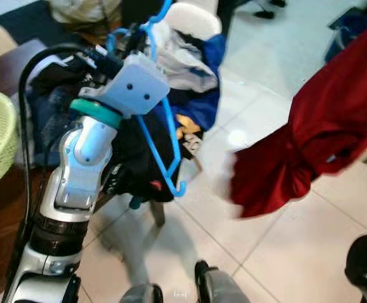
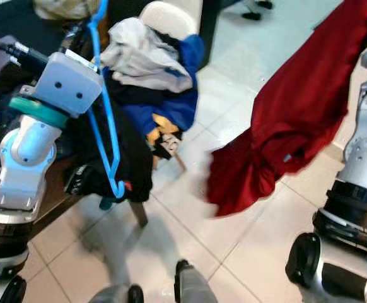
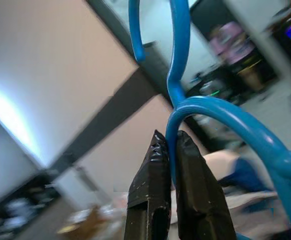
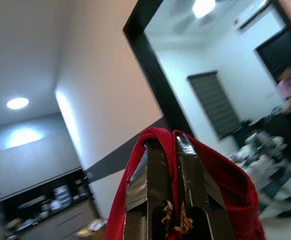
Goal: Hang hanger
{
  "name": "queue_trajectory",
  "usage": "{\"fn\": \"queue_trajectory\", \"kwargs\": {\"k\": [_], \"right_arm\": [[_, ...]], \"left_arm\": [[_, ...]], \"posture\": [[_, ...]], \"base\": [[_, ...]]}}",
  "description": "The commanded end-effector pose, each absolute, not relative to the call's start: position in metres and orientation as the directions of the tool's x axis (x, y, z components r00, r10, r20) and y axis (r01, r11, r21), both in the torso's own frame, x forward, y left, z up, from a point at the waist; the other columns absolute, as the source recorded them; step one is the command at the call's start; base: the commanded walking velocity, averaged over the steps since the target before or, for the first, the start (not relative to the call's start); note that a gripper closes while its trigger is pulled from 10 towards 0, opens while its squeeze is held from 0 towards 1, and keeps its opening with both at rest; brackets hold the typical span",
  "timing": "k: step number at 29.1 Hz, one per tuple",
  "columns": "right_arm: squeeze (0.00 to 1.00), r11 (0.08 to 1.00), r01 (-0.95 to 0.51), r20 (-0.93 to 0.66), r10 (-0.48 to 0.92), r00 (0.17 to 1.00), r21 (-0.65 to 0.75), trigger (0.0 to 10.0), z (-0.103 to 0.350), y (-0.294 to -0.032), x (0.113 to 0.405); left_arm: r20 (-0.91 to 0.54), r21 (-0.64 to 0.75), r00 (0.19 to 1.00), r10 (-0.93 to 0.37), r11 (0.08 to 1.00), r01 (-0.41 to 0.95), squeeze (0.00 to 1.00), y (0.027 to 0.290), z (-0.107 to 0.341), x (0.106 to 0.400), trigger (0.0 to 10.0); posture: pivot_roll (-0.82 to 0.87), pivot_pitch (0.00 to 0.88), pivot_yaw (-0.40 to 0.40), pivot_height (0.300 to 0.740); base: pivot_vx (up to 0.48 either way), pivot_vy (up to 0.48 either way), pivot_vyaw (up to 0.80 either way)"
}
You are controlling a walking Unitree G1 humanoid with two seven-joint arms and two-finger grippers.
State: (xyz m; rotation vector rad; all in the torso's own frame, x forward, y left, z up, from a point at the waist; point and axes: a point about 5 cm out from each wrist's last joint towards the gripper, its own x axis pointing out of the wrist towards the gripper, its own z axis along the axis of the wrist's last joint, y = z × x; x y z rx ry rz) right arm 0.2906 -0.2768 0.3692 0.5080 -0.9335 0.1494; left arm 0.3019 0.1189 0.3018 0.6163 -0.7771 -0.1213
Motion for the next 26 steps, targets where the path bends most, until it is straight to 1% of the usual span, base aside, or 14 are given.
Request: {"fn": "queue_trajectory", "kwargs": {"k": [1, 2, 3, 4, 6, 7, 8, 11, 12, 17, 18, 21, 23, 26], "right_arm": [[0.00, 0.881, -0.352, 0.818, -0.066, 0.572, 0.317, 10.0, 0.374, -0.273, 0.286], [0.00, 0.880, -0.354, 0.817, -0.064, 0.573, 0.317, 10.0, 0.373, -0.272, 0.286], [0.00, 0.880, -0.354, 0.817, -0.064, 0.573, 0.317, 10.0, 0.373, -0.272, 0.286], [0.00, 0.879, -0.356, 0.815, -0.059, 0.576, 0.316, 10.0, 0.373, -0.272, 0.287], [0.00, 0.879, -0.356, 0.815, -0.059, 0.576, 0.316, 10.0, 0.373, -0.272, 0.287], [0.00, 0.878, -0.361, 0.812, -0.051, 0.582, 0.314, 10.0, 0.373, -0.270, 0.288], [0.00, 0.878, -0.361, 0.812, -0.051, 0.582, 0.314, 10.0, 0.373, -0.270, 0.288], [0.00, 0.875, -0.367, 0.785, -0.023, 0.619, 0.315, 10.0, 0.365, -0.259, 0.294], [0.00, 0.875, -0.367, 0.785, -0.023, 0.619, 0.315, 10.0, 0.365, -0.259, 0.294], [0.00, 0.894, -0.351, 0.743, 0.031, 0.669, 0.279, 10.0, 0.350, -0.243, 0.301], [0.00, 0.898, -0.344, 0.735, 0.033, 0.677, 0.276, 10.0, 0.348, -0.243, 0.302], [0.00, 0.900, -0.339, 0.731, 0.034, 0.682, 0.275, 10.0, 0.347, -0.243, 0.302], [0.00, 0.912, -0.301, 0.693, 0.025, 0.720, 0.280, 10.0, 0.336, -0.245, 0.305], [0.00, 0.916, -0.284, 0.676, 0.019, 0.737, 0.283, 10.0, 0.330, -0.246, 0.306]], "left_arm": [[0.593, 0.541, 0.725, -0.350, 0.840, -0.037, 0.00, 0.115, 0.298, 0.299, 10.0], [0.574, 0.521, 0.731, -0.369, 0.854, 0.022, 0.00, 0.110, 0.297, 0.299, 10.0], [0.574, 0.521, 0.731, -0.369, 0.854, 0.022, 0.00, 0.110, 0.297, 0.299, 10.0], [0.553, 0.495, 0.735, -0.392, 0.864, 0.088, 0.00, 0.105, 0.295, 0.299, 10.0], [0.553, 0.495, 0.735, -0.392, 0.864, 0.088, 0.00, 0.105, 0.295, 0.299, 10.0], [0.531, 0.481, 0.735, -0.422, 0.864, 0.148, 0.00, 0.100, 0.293, 0.299, 10.0], [0.531, 0.481, 0.735, -0.422, 0.864, 0.148, 0.00, 0.100, 0.293, 0.299, 10.0], [0.463, 0.426, 0.730, -0.503, 0.848, 0.315, 0.00, 0.089, 0.282, 0.295, 10.0], [0.463, 0.426, 0.730, -0.503, 0.848, 0.315, 0.00, 0.089, 0.282, 0.295, 10.0], [0.472, 0.204, 0.715, -0.516, 0.853, 0.481, 0.00, 0.089, 0.286, 0.290, 10.0], [0.480, 0.172, 0.710, -0.515, 0.849, 0.500, 0.00, 0.090, 0.287, 0.290, 10.0], [0.483, 0.152, 0.707, -0.517, 0.845, 0.513, 0.00, 0.090, 0.288, 0.289, 10.0], [0.482, 0.105, 0.714, -0.507, 0.843, 0.527, 0.00, 0.095, 0.288, 0.291, 10.0], [0.477, 0.094, 0.717, -0.507, 0.841, 0.532, 0.00, 0.096, 0.286, 0.292, 10.0]], "posture": [[0.01, 0.110, 0.066, 0.740], [0.01, 0.109, 0.066, 0.740], [0.01, 0.109, 0.066, 0.740], [0.00, 0.109, 0.066, 0.740], [0.00, 0.109, 0.066, 0.740], [0.00, 0.108, 0.065, 0.740], [0.00, 0.108, 0.065, 0.740], [-0.01, 0.109, 0.063, 0.740], [-0.01, 0.109, 0.063, 0.740], [-0.01, 0.110, 0.055, 0.740], [-0.01, 0.110, 0.055, 0.740], [-0.01, 0.110, 0.055, 0.740], [-0.03, 0.109, 0.049, 0.740], [-0.03, 0.109, 0.049, 0.740]], "base": [[0.000, 0.000, -0.80], [0.000, 0.000, -0.80], [0.000, 0.000, -0.80], [0.000, 0.000, -0.80], [0.000, 0.000, -0.80], [0.000, 0.000, -0.80], [0.000, 0.000, -0.80], [0.000, 0.000, -0.80], [0.000, 0.000, -0.80], [0.000, 0.000, -0.80], [0.000, 0.000, -0.80], [0.000, 0.000, -0.80], [0.000, 0.000, -0.80], [0.000, 0.000, -0.80]]}}
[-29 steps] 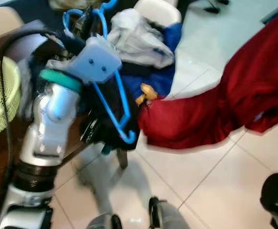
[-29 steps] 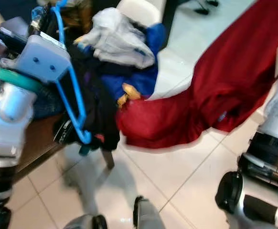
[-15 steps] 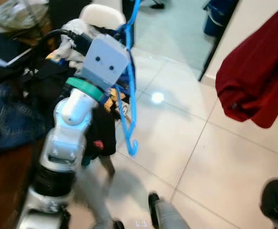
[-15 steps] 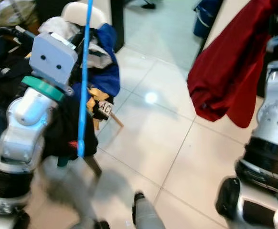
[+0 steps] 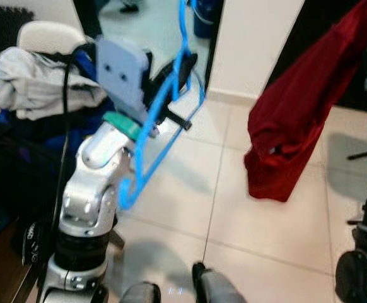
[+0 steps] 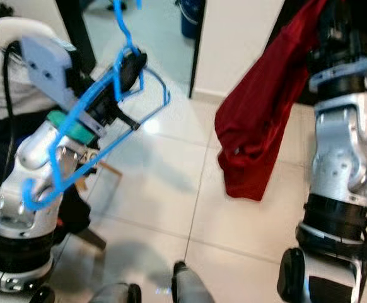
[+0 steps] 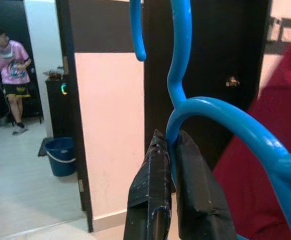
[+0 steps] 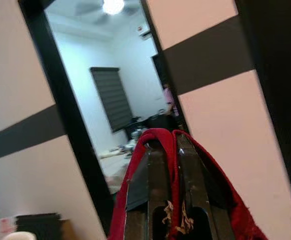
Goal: Hang hanger
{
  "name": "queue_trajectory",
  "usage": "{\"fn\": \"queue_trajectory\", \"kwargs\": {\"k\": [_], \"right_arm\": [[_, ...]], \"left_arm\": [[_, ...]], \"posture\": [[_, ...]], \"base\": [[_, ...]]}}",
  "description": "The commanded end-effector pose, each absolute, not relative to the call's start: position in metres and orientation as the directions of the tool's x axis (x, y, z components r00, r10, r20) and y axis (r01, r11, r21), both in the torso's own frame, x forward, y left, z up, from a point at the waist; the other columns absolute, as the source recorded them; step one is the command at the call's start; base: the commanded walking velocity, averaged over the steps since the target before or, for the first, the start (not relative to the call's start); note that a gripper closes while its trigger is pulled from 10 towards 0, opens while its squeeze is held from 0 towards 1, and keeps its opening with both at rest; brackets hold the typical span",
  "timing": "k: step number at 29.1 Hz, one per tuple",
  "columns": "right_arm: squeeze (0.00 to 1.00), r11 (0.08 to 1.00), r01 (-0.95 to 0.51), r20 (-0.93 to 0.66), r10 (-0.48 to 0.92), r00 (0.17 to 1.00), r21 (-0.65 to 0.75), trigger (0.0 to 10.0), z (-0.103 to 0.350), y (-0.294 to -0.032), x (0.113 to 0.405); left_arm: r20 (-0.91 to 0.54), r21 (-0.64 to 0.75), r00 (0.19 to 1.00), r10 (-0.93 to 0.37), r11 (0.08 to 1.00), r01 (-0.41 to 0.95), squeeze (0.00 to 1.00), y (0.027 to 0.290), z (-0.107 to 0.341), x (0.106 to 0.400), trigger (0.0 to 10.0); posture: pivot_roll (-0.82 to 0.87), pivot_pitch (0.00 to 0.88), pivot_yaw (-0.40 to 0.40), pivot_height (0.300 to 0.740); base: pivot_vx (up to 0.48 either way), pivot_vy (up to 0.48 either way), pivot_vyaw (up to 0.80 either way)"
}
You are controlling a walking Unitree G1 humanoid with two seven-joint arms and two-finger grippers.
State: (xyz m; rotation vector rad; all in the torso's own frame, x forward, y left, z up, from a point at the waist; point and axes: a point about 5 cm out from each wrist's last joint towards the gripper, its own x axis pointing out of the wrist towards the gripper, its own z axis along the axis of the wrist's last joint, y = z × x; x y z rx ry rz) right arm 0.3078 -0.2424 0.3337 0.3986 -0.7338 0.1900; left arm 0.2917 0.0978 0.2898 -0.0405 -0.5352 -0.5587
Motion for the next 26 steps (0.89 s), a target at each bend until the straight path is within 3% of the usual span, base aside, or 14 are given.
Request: {"fn": "queue_trajectory", "kwargs": {"k": [1, 8, 15, 26], "right_arm": [[0.00, 0.921, -0.267, 0.662, 0.012, 0.749, 0.286, 10.0, 0.326, -0.247, 0.307], [0.00, 0.937, -0.202, 0.588, -0.004, 0.809, 0.285, 10.0, 0.300, -0.244, 0.308], [0.00, 0.938, -0.170, 0.506, -0.008, 0.862, 0.304, 10.0, 0.271, -0.232, 0.309], [0.00, 0.935, -0.201, 0.452, 0.050, 0.891, 0.293, 10.0, 0.252, -0.207, 0.316]], "left_arm": [[0.469, 0.095, 0.720, -0.511, 0.840, 0.534, 0.00, 0.096, 0.284, 0.292, 10.0], [0.405, 0.153, 0.747, -0.527, 0.845, 0.513, 0.00, 0.094, 0.270, 0.291, 10.0], [0.264, 0.171, 0.868, -0.420, 0.906, 0.387, 0.00, 0.112, 0.246, 0.303, 10.0], [0.251, 0.158, 0.905, -0.343, 0.937, 0.311, 0.00, 0.117, 0.237, 0.307, 10.0]], "posture": [[-0.03, 0.107, 0.048, 0.740], [-0.05, 0.103, 0.047, 0.740], [-0.07, 0.099, 0.050, 0.740], [-0.07, 0.090, 0.044, 0.740]], "base": [[0.000, 0.000, -0.80], [0.000, 0.000, -0.80], [0.000, 0.000, -0.80], [0.000, 0.000, -0.80]]}}
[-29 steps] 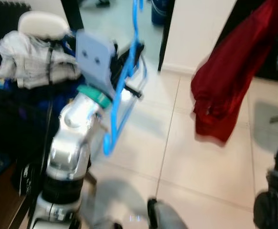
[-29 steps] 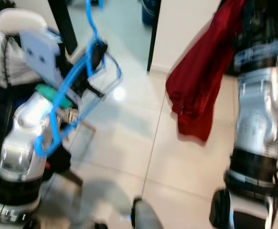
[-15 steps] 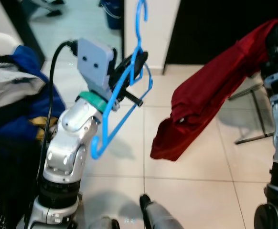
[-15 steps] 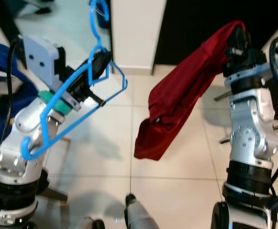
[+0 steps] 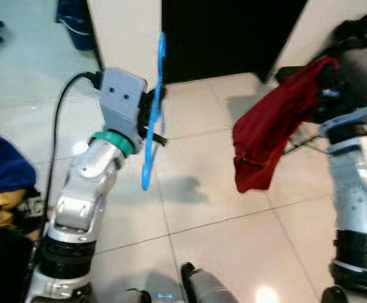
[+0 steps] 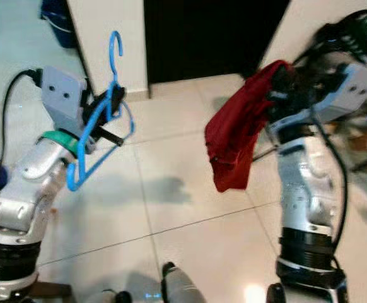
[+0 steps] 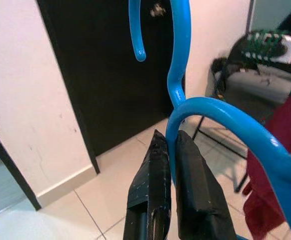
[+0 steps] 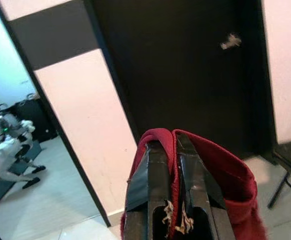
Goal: Hang hanger
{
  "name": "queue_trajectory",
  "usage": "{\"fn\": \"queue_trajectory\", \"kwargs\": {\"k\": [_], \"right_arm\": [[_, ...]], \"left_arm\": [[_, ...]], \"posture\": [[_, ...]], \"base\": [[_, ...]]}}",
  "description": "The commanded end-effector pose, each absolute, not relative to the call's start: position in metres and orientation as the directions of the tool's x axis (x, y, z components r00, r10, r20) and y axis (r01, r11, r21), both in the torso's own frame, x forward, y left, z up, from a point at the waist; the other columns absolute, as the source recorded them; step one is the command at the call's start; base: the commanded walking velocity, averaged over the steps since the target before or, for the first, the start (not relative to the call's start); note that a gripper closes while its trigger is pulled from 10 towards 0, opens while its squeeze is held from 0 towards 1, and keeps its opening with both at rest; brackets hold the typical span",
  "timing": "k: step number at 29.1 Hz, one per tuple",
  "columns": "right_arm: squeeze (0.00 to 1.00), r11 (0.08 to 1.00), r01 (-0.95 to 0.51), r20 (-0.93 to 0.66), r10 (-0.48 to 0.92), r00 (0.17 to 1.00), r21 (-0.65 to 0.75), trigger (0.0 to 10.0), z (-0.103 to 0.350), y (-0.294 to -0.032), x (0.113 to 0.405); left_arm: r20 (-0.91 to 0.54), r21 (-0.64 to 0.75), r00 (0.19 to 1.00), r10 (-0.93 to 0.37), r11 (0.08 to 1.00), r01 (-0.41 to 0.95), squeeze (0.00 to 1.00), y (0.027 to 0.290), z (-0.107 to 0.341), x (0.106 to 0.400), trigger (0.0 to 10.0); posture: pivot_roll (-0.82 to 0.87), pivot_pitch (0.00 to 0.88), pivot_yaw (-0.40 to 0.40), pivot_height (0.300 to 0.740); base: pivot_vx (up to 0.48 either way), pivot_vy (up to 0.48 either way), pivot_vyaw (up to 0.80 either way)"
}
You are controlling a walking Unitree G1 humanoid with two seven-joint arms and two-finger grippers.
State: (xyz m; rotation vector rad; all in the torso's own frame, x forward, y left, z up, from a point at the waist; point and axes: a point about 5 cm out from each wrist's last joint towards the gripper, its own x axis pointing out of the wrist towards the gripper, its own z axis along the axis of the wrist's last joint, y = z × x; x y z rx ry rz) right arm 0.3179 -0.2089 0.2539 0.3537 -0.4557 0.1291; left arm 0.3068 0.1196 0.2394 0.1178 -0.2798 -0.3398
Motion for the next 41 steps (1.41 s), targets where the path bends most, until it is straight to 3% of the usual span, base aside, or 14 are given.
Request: {"fn": "queue_trajectory", "kwargs": {"k": [1, 6, 17, 31, 34, 41], "right_arm": [[0.00, 0.935, -0.201, 0.452, 0.050, 0.891, 0.293, 10.0, 0.252, -0.207, 0.316], [0.00, 0.919, -0.256, 0.443, 0.104, 0.890, 0.299, 10.0, 0.248, -0.185, 0.317], [0.00, 0.908, -0.287, 0.445, 0.130, 0.886, 0.306, 10.0, 0.248, -0.173, 0.316], [0.00, 0.887, -0.352, 0.428, 0.204, 0.880, 0.300, 10.0, 0.240, -0.139, 0.317], [0.00, 0.891, -0.360, 0.413, 0.228, 0.882, 0.278, 10.0, 0.239, -0.131, 0.327], [0.00, 0.890, -0.379, 0.400, 0.260, 0.879, 0.255, 10.0, 0.241, -0.128, 0.333]], "left_arm": [[0.251, 0.158, 0.905, -0.343, 0.937, 0.311, 0.00, 0.117, 0.237, 0.307, 10.0], [0.286, 0.152, 0.899, -0.332, 0.942, 0.300, 0.00, 0.119, 0.242, 0.308, 10.0], [0.296, 0.134, 0.900, -0.321, 0.946, 0.293, 0.00, 0.119, 0.244, 0.311, 10.0], [0.299, 0.141, 0.912, -0.280, 0.958, 0.248, 0.00, 0.124, 0.238, 0.318, 10.0], [0.294, 0.177, 0.935, -0.197, 0.973, 0.149, 0.00, 0.144, 0.230, 0.323, 10.0], [0.306, 0.196, 0.940, -0.151, 0.976, 0.093, 0.00, 0.148, 0.226, 0.322, 10.0]], "posture": [[-0.07, 0.090, 0.044, 0.740], [-0.07, 0.084, 0.041, 0.740], [-0.08, 0.078, 0.038, 0.740], [-0.09, 0.068, 0.034, 0.740], [-0.08, 0.063, -0.045, 0.740], [-0.07, 0.064, -0.069, 0.740]], "base": [[0.000, 0.000, -0.80], [0.000, 0.000, -0.80], [0.000, 0.000, -0.80], [0.000, 0.000, -0.80], [0.000, 0.000, -0.80], [0.000, 0.000, -0.80]]}}
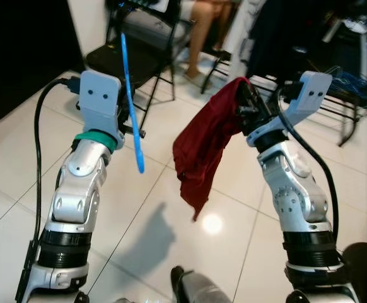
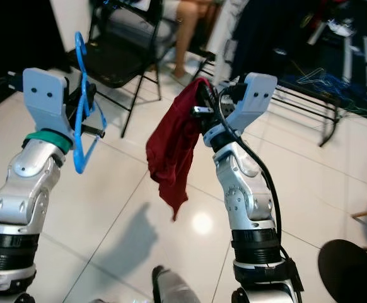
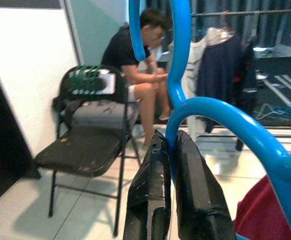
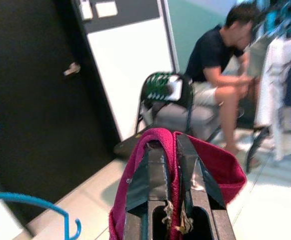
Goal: Hang hanger
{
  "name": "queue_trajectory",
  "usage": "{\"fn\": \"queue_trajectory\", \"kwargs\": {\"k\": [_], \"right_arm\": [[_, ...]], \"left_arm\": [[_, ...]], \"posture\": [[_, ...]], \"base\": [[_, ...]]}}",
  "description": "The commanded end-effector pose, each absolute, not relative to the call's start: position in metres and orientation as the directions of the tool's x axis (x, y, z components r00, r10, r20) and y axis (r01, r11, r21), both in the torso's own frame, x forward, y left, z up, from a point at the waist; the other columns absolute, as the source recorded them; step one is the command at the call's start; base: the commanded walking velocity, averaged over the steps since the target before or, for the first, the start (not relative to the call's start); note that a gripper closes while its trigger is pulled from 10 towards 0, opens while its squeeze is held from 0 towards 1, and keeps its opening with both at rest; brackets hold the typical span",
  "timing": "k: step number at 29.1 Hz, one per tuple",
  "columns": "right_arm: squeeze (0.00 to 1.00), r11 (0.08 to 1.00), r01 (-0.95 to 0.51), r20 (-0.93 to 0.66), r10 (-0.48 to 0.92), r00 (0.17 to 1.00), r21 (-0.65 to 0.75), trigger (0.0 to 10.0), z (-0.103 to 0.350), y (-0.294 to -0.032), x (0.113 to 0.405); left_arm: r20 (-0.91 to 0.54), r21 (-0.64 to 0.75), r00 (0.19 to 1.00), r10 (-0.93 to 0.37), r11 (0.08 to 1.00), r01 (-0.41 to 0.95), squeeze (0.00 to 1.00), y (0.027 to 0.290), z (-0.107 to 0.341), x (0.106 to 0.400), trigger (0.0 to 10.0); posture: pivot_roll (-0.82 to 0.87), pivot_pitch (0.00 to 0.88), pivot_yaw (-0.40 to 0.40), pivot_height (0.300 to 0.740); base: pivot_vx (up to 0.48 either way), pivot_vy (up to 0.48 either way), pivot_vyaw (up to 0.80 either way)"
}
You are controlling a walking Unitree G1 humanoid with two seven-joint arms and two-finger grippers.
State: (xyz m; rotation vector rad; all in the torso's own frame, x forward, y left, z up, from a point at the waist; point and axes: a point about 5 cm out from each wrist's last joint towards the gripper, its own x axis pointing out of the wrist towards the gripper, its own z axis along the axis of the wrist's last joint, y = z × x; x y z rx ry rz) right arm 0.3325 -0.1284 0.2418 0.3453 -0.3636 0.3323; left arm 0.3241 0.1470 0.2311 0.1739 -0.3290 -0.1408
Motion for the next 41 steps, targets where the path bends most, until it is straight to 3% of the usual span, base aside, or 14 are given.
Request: {"fn": "queue_trajectory", "kwargs": {"k": [1, 21, 26, 41], "right_arm": [[0.00, 0.890, -0.379, 0.399, 0.260, 0.879, 0.254, 10.0, 0.241, -0.128, 0.333], [0.00, 0.902, -0.324, 0.417, 0.187, 0.890, 0.287, 10.0, 0.236, -0.132, 0.331], [0.00, 0.909, -0.302, 0.416, 0.166, 0.894, 0.286, 10.0, 0.234, -0.135, 0.330], [0.00, 0.936, -0.294, 0.419, 0.192, 0.887, 0.194, 10.0, 0.233, -0.132, 0.333]], "left_arm": [[0.307, 0.198, 0.939, -0.153, 0.976, 0.094, 0.00, 0.147, 0.226, 0.321, 10.0], [0.359, 0.272, 0.908, -0.218, 0.955, 0.122, 0.00, 0.134, 0.235, 0.331, 10.0], [0.367, 0.266, 0.906, -0.213, 0.957, 0.118, 0.00, 0.132, 0.235, 0.332, 10.0], [0.349, 0.245, 0.919, -0.181, 0.965, 0.097, 0.00, 0.132, 0.221, 0.332, 10.0]], "posture": [[-0.07, 0.064, -0.069, 0.740], [-0.09, 0.052, 0.003, 0.740], [-0.10, 0.053, 0.001, 0.740], [-0.09, 0.058, -0.032, 0.740]], "base": [[0.000, 0.000, -0.80], [0.000, 0.000, -0.80], [0.461, 0.000, -0.80], [0.461, 0.000, 0.00]]}}
